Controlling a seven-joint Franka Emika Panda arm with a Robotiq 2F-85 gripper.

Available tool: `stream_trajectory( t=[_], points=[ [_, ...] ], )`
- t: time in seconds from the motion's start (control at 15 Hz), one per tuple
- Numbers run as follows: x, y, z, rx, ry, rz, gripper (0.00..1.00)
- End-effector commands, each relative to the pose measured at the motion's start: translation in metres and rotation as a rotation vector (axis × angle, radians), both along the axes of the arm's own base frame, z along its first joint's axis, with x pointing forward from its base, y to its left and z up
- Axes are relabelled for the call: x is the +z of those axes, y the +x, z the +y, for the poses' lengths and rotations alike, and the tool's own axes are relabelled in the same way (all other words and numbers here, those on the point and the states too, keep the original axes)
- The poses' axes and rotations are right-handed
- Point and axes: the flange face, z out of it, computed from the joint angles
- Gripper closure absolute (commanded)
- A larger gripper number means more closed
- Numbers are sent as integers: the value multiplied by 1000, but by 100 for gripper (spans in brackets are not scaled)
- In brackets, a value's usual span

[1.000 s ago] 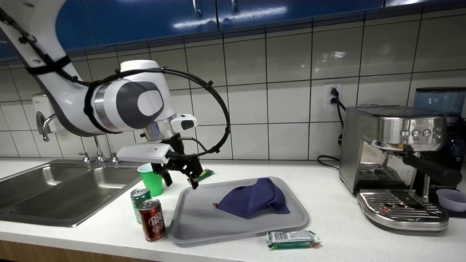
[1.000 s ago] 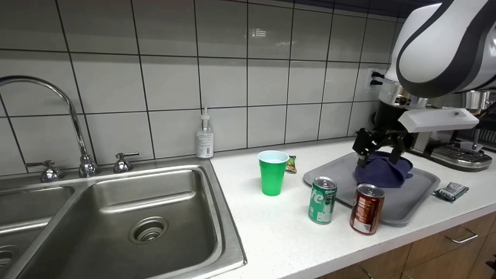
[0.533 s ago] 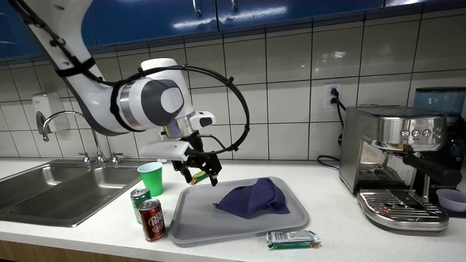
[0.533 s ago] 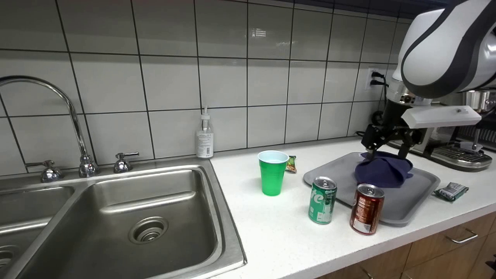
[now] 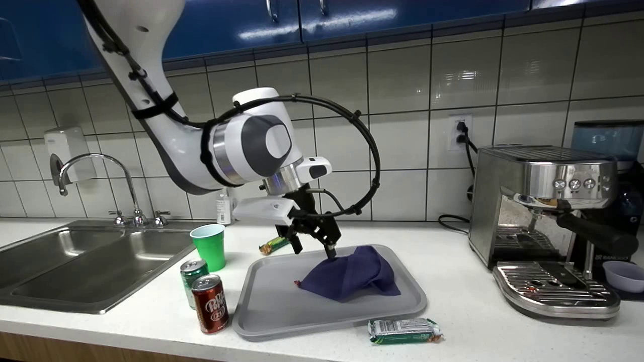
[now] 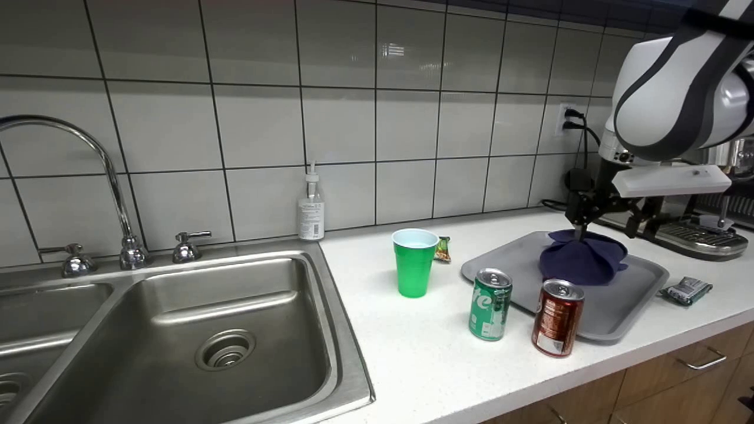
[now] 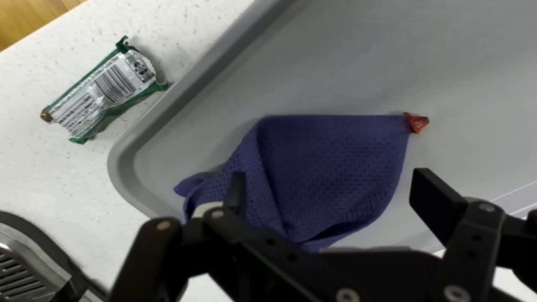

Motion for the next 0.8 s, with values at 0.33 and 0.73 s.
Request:
stream_trajectory(
  t=[0.33,0.73],
  points=[
    [-24,29,-44,-152,-52,2,0],
    [-38,41,-62,-223,-69,4,0]
  ],
)
